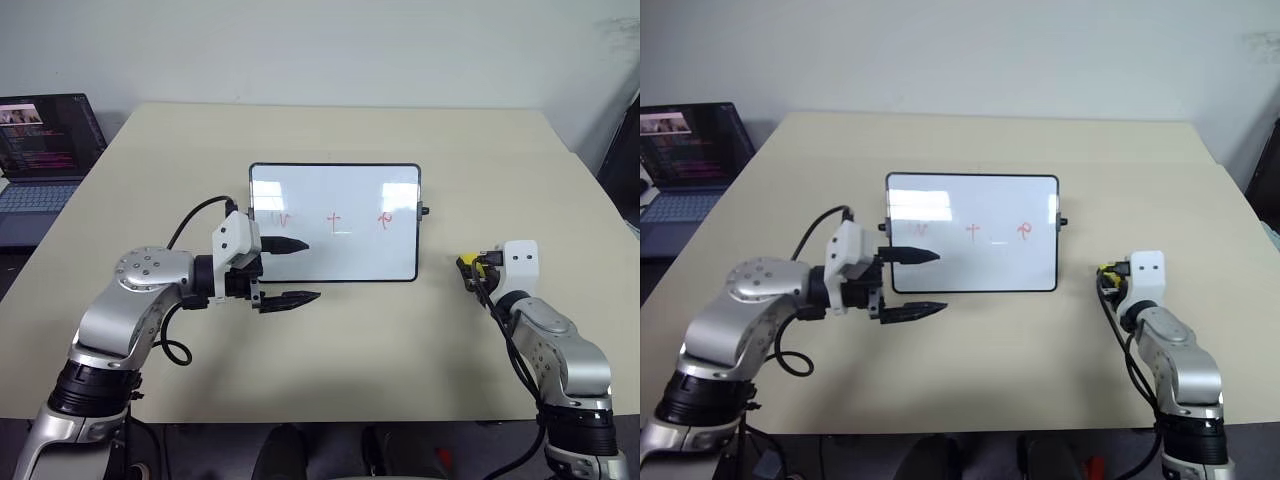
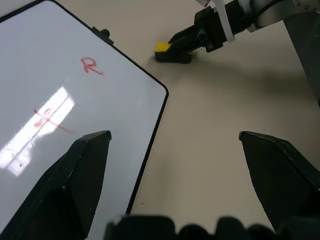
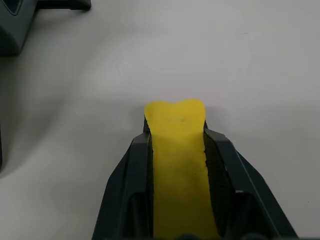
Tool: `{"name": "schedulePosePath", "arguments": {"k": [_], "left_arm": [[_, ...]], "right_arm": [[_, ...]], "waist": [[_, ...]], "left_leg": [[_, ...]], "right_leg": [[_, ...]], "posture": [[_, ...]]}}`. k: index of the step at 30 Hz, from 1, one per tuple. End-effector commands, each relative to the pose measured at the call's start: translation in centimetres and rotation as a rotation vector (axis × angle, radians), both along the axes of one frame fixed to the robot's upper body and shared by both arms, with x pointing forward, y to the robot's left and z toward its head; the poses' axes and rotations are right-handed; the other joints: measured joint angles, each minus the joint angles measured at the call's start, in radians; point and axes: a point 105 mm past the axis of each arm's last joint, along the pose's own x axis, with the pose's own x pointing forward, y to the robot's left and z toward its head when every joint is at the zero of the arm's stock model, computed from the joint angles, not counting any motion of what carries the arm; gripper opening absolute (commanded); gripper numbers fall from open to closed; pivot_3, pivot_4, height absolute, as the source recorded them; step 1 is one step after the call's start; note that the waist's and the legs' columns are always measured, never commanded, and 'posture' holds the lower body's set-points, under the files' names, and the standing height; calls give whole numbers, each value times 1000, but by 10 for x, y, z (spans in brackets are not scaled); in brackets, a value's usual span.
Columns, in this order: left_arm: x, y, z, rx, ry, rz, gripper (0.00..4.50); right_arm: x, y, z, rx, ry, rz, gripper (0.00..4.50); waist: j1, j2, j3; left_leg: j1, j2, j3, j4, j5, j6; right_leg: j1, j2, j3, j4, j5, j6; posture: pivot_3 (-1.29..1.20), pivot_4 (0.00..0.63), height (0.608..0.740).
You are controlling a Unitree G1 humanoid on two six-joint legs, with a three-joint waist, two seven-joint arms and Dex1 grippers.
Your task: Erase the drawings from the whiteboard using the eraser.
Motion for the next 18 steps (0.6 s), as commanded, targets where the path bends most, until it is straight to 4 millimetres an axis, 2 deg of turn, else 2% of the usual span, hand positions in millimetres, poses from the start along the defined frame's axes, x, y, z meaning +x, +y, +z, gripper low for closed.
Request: {"name": "schedulePosePath", "arguments": {"k": [1, 3, 6, 11, 14, 18], "left_arm": [[-7, 6, 9, -23, -30, 53, 4500], [-10, 12, 7, -39, -12, 113, 4500], [-15, 25, -2, -19, 13, 216, 4500], [-7, 56, -6, -8, 16, 428, 4500], [-4, 79, -11, 27, 27, 534, 4500], [-1, 107, -15, 67, 30, 649, 4500]], "right_arm": [[-8, 1, 25, -24, -92, 40, 1050], [-16, 8, 34, -49, -120, 100, 1050], [-35, 36, 47, -66, -152, 283, 1049], [-57, 73, 60, -66, -152, 538, 1049], [-56, 96, 69, -110, -180, 667, 1049], [-41, 139, 90, -199, -297, 818, 1049]], "waist": [[0, 0, 0], [1, 0, 0], [0, 0, 0], [0, 0, 0], [-1, 0, 0], [-10, 0, 1]], "left_leg": [[0, 0, 0, 0, 0, 0], [0, 0, -1, 0, 0, 0], [0, 0, -4, 0, 0, 0], [3, 0, -6, 0, 0, 0], [4, 0, -6, 1, 0, 0], [6, 0, -5, 1, 0, 0]], "right_leg": [[0, 0, 0, 0, 0, 0], [0, 0, 0, 0, 0, 0], [0, 0, 0, 0, -1, 2], [1, 0, 0, 2, -2, 3], [2, 0, 0, 4, -2, 3], [1, 0, 1, 6, -2, 3]], "posture": [[0, 150, 740], [0, 150, 740], [0, 150, 740], [0, 150, 740], [0, 150, 740], [0, 150, 740]]}}
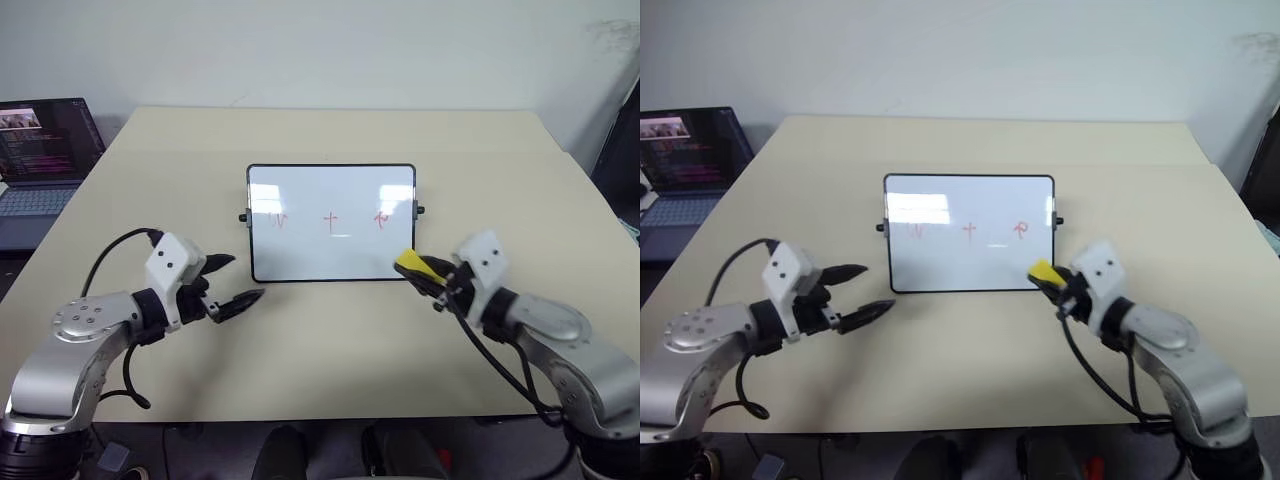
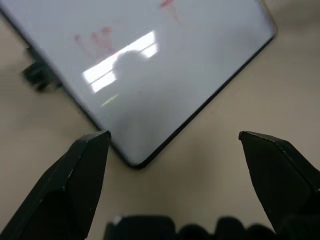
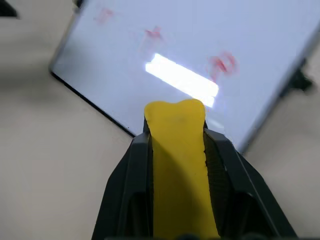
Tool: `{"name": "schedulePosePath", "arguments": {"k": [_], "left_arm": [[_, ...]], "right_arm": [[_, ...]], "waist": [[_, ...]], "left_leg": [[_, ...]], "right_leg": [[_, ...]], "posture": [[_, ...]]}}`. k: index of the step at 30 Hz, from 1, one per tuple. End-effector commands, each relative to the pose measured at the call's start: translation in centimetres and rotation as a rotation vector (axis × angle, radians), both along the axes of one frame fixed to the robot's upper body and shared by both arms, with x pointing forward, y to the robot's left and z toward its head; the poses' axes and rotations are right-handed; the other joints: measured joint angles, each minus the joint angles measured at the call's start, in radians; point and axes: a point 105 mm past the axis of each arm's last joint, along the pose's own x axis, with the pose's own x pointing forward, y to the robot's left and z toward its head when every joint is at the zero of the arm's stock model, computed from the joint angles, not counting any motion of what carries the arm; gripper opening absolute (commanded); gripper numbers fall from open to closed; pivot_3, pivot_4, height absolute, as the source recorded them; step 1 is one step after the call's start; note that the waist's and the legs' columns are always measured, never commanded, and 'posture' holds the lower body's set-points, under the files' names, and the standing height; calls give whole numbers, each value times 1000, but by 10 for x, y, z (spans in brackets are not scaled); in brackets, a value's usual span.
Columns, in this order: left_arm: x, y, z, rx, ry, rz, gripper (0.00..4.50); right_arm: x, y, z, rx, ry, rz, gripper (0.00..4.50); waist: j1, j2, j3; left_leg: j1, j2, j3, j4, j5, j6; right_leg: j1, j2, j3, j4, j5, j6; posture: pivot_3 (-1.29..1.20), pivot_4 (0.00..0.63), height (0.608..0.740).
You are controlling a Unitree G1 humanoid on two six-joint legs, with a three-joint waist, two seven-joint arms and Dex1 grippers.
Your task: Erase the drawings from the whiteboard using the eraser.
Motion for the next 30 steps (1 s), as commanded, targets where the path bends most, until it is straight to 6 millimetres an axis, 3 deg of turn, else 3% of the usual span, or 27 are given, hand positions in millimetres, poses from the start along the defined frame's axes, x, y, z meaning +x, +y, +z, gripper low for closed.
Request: {"name": "schedulePosePath", "arguments": {"k": [1, 6, 9, 13, 22, 27, 30], "left_arm": [[2, 21, 8, 43, -33, 74, 4500], [7, 26, 8, 86, -40, 65, 4500], [13, 20, 10, 82, -54, 45, 4500], [15, 11, 9, 80, -50, 2, 4500], [19, 3, 9, 68, -47, -52, 4500], [17, -3, 8, 59, -32, -98, 4500], [20, -3, 9, 62, -34, -101, 4500]], "right_arm": [[9, 39, 22, -61, -159, 135, 1049], [38, 96, 35, -168, -345, 224, 1048], [63, 121, 44, -246, -462, 193, 1048], [79, 144, 48, -285, -502, 195, 1048], [105, 152, 31, -369, -454, 164, 1048], [95, 156, -1, -483, -359, 289, 1027], [95, 155, 0, -493, -369, 287, 1017]], "waist": [[-1, 0, 0], [5, -1, 1], [9, -2, 1], [9, -3, 0], [7, -4, 0], [7, -4, -1], [7, -4, -1]], "left_leg": [[0, 0, 0, 0, 0, 0], [-2, 0, -1, 0, 0, 0], [-4, 0, -1, 0, 0, 0], [-8, 1, -1, 0, 0, 0], [-19, 2, -1, 1, 0, 0], [-18, 2, -2, 2, 0, 0], [-18, 2, -2, 2, 1, 0]], "right_leg": [[0, 0, 0, 0, 0, 0], [-1, 0, -3, 0, 0, -4], [-2, -1, -3, 0, 1, -7], [-6, -4, -3, 1, 1, -8], [-17, -8, -5, 4, 1, -8], [-17, -9, -5, 6, 1, -8], [-17, -9, -5, 6, 1, -8]], "posture": [[0, 150, 740], [0, 150, 740], [0, 150, 740], [0, 150, 740], [0, 150, 740], [0, 150, 740], [0, 150, 740]]}}
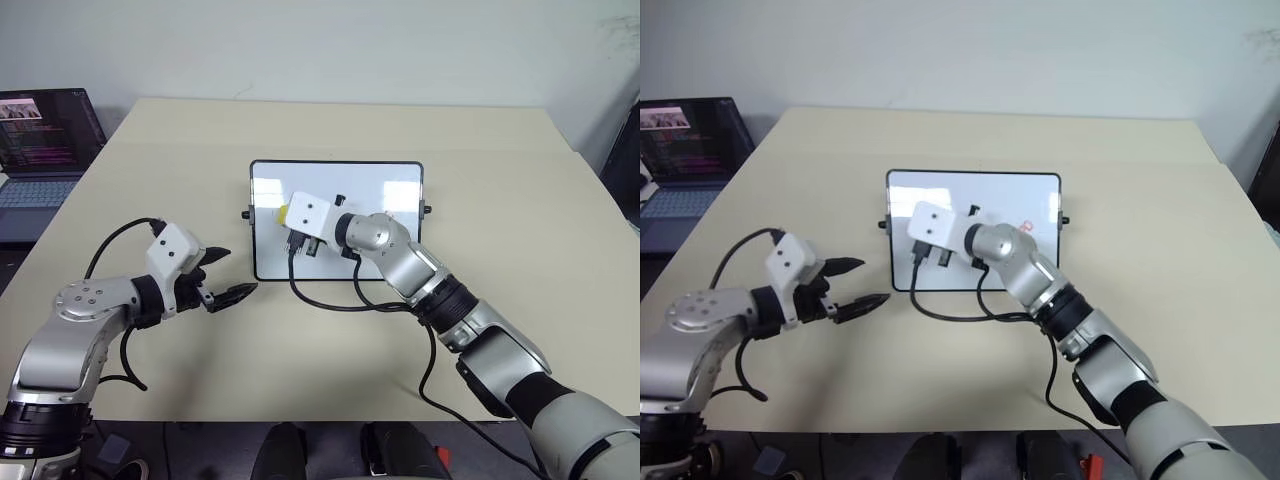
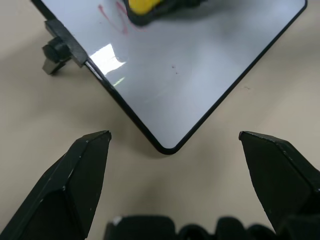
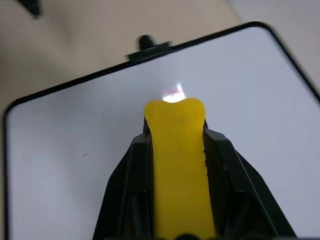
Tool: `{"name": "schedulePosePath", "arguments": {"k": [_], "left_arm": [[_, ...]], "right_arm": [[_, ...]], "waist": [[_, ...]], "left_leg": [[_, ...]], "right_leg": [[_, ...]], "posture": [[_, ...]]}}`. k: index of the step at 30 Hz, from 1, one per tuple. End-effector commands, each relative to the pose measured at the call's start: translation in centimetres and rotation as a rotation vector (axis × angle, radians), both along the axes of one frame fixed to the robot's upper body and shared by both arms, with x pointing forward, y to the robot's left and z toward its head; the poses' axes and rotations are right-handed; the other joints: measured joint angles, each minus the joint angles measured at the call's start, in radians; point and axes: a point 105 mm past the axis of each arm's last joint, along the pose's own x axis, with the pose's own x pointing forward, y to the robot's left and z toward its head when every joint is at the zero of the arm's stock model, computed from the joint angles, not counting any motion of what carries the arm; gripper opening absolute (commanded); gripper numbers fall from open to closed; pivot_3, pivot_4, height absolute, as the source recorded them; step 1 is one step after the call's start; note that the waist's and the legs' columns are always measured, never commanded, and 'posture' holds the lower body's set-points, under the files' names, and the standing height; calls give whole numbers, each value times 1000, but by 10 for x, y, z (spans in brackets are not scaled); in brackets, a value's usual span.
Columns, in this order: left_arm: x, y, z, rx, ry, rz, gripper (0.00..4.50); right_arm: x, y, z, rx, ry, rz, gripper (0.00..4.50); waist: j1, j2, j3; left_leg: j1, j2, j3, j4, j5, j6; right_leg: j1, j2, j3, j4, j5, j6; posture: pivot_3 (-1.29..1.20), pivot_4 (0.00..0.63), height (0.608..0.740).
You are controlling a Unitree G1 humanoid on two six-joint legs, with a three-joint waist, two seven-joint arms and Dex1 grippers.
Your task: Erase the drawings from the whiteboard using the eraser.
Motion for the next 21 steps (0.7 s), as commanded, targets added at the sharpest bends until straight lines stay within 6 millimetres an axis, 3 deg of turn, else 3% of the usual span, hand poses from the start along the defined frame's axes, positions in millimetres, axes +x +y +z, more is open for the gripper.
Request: {"name": "schedulePosePath", "arguments": {"k": [1, 6, 14, 16, 21], "left_arm": [[3, -3, 11, 4, -48, -21, 4500], [4, -7, 8, -4, -47, -36, 4500], [2, -8, 6, -9, -41, -43, 4500], [2, -7, 7, -11, -42, -43, 4500], [1, -7, 6, -10, -35, -47, 4500]], "right_arm": [[3, -5, 3, -19, -39, -24, 1017], [19, -12, 27, 54, -183, -117, 1015], [5, -14, -12, -117, -38, -17, 1015], [4, -14, -14, -130, -40, -14, 1015], [22, -20, 19, -40, -181, -116, 1014]], "waist": [[0, 0, 0], [1, 0, 0], [1, 0, 0], [0, 0, 0], [0, 0, 0]], "left_leg": [[0, 0, 0, 0, 0, 0], [0, -1, -1, 2, 0, 0], [1, -2, -1, 4, 0, 1], [2, -2, -1, 5, 0, 1], [2, -2, -1, 13, 0, 1]], "right_leg": [[0, 0, 0, 0, 0, 0], [0, -1, 0, 4, 0, 0], [0, -1, 0, 8, 0, 0], [0, -1, 0, 9, 0, 0], [1, -1, -1, 15, -1, 0]], "posture": [[0, 150, 740], [0, 150, 740], [0, 150, 740], [0, 150, 740], [0, 150, 740]]}}
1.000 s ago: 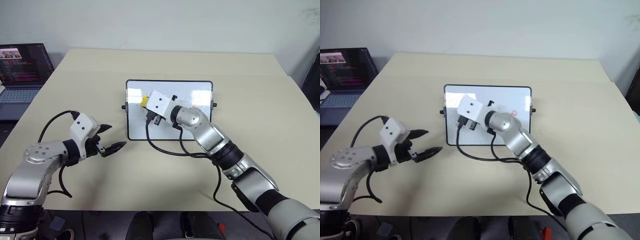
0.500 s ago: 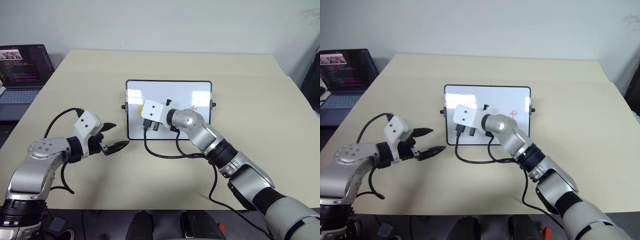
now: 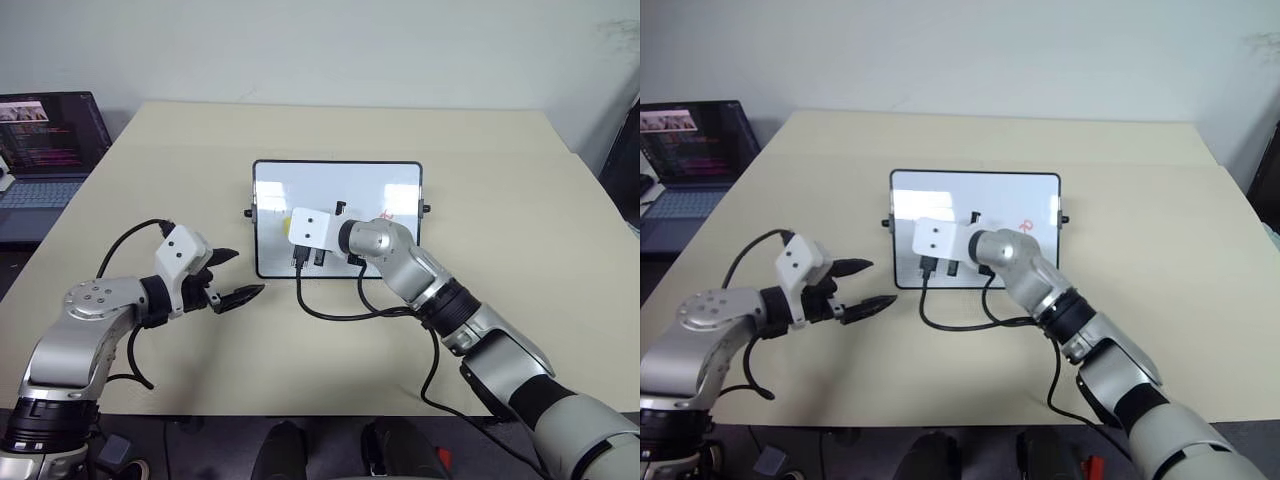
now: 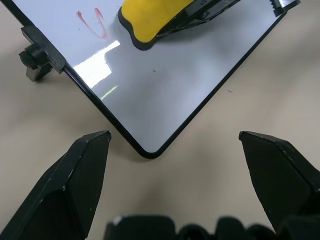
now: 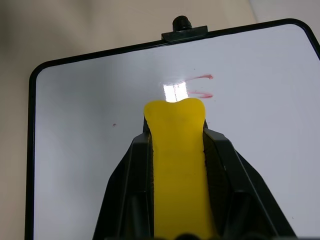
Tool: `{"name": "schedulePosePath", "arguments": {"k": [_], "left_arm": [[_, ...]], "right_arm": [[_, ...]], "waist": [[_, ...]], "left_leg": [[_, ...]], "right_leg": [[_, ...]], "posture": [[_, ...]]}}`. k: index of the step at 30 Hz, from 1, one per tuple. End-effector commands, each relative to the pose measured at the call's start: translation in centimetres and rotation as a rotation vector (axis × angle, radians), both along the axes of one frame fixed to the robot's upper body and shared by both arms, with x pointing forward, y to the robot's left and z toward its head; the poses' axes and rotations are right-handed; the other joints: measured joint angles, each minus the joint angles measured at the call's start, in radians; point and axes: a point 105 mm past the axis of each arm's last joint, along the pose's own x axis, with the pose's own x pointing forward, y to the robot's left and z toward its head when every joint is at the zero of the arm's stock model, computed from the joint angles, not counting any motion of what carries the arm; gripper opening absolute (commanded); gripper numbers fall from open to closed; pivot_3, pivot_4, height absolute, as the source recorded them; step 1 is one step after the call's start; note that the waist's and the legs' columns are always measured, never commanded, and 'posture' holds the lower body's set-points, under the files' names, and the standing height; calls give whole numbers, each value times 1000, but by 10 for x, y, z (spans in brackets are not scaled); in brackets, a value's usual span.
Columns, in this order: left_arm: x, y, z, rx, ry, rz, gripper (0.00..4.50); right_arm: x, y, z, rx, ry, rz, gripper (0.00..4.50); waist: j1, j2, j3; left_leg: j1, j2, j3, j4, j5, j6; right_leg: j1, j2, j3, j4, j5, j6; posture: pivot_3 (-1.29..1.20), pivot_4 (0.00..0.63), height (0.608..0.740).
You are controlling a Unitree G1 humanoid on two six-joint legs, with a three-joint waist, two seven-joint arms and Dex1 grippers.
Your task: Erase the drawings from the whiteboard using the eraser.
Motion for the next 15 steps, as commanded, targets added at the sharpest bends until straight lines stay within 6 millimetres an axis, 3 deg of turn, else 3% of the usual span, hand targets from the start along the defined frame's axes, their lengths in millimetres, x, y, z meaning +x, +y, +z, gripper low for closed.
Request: {"name": "schedulePosePath", "arguments": {"k": [1, 10, 13, 15], "left_arm": [[0, -1, 8, 7, -37, -14, 4500], [2, 0, 10, 1, -45, -3, 4500], [2, 4, 9, 8, -45, 15, 4500], [6, 10, 10, 18, -58, 53, 4500]], "right_arm": [[17, -12, 25, 59, -95, -91, 1014], [-2, -14, -15, -92, 93, 0, 1013], [-3, -12, -13, -89, 83, 10, 1013], [-2, -2, -1, -49, 27, 29, 1013]], "waist": [[0, 0, 0], [1, 0, 0], [0, 0, 0], [0, 0, 0]], "left_leg": [[0, 0, 0, 1, 0, 0], [0, -1, 0, 1, 0, 1], [0, -1, 0, 1, 0, 1], [1, -1, 0, 1, 0, 1]], "right_leg": [[0, 0, 0, 0, 0, 0], [1, 0, -1, 0, 0, 0], [1, 0, -1, 1, 0, 0], [1, 0, -1, 1, 0, 0]], "posture": [[0, 150, 740], [0, 150, 740], [0, 150, 740], [0, 150, 740]]}}
